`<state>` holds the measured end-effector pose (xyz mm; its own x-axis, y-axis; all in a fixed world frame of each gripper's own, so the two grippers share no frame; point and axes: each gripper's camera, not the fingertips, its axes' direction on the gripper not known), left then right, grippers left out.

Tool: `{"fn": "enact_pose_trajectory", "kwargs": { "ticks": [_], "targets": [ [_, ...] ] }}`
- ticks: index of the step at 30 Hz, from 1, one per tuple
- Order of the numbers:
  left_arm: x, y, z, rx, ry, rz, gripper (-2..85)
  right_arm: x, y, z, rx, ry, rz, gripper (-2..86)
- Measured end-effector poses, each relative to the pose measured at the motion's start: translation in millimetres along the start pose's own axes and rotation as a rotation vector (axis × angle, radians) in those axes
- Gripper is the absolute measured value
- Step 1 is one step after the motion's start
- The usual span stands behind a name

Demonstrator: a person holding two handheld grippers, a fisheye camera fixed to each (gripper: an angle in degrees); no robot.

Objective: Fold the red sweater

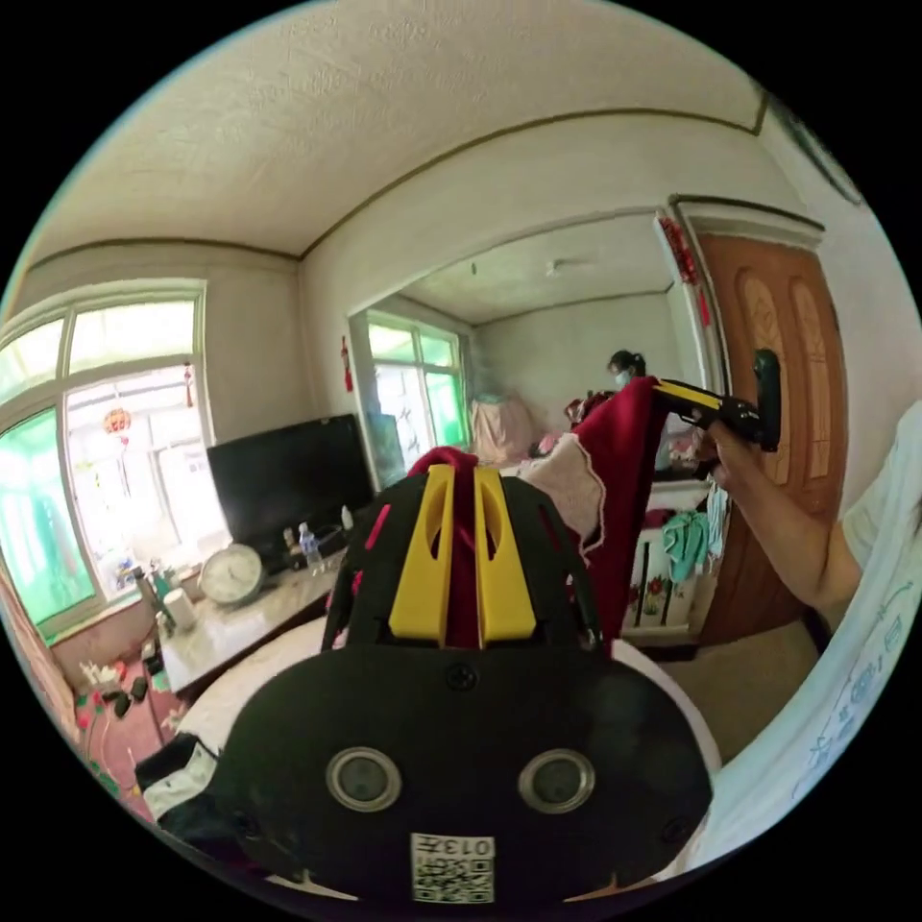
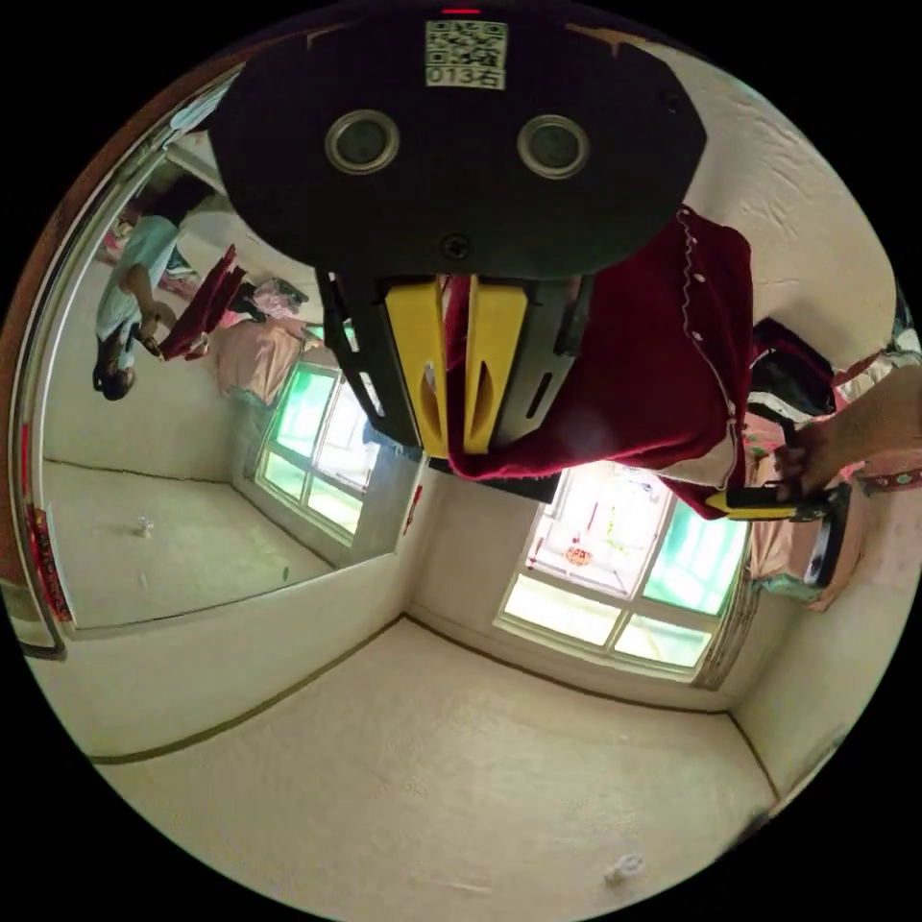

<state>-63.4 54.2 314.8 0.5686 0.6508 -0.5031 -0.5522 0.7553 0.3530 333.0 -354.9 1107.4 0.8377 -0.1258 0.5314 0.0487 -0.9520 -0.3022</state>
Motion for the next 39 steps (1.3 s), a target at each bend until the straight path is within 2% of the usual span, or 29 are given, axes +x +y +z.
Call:
{"fn": "enact_pose_trajectory", "kwargs": {
  "ticks": [3,5,7,11,14,16,18,20,21,24,26,30,32,34,36,39],
  "targets": [
    [-26,6,8,0.095,0.029,-0.037,1.7,4,-4,-27,0.177,-0.079,-0.065,1.9],
    [-47,25,13,0.078,0.034,-0.075,1.7,-8,-1,-35,0.236,-0.255,-0.102,2.0],
    [-78,63,20,-0.022,0.008,-0.138,1.6,-30,3,-29,0.226,-0.405,-0.147,2.1],
    [-121,145,25,-0.270,-0.106,-0.203,1.4,-129,24,24,0.003,-0.857,-0.168,2.2],
    [-168,232,19,-0.498,-0.232,-0.387,1.1,-235,68,76,-0.221,-1.158,-0.086,2.4],
    [-199,303,11,-0.757,-0.334,-0.543,0.7,-310,105,103,-0.376,-1.241,-0.089,2.5],
    [-209,341,-3,-0.896,-0.408,-0.619,0.7,-385,145,123,-0.554,-1.254,-0.151,2.7],
    [-213,356,-24,-0.868,-0.435,-0.693,1.2,-468,187,133,-0.720,-1.348,-0.323,3.0],
    [-212,358,-34,-0.846,-0.447,-0.705,2.0,-481,192,133,-0.739,-1.388,-0.341,3.1],
    [-202,354,-34,-0.828,-0.331,-0.712,7.1,-514,188,133,-0.749,-1.373,-0.457,3.7],
    [-186,348,-23,-0.825,-0.224,-0.698,8.8,-498,173,153,-0.721,-1.372,-0.395,5.1],
    [-121,334,25,-0.875,-0.097,-0.516,11.9,-454,157,187,-0.688,-1.328,-0.298,8.2],
    [-108,333,41,-0.879,-0.088,-0.534,13.2,-437,146,191,-0.632,-1.295,-0.368,8.7],
    [-113,337,54,-0.858,-0.027,-0.691,14.4,-428,142,189,-0.604,-1.242,-0.431,9.1],
    [-116,338,62,-0.880,-0.018,-0.726,15.0,-421,150,195,-0.646,-1.147,-0.465,9.4],
    [-114,353,84,-1.047,-0.145,-0.556,13.9,-409,191,225,-0.812,-1.038,-0.412,9.6]
  ]
}}
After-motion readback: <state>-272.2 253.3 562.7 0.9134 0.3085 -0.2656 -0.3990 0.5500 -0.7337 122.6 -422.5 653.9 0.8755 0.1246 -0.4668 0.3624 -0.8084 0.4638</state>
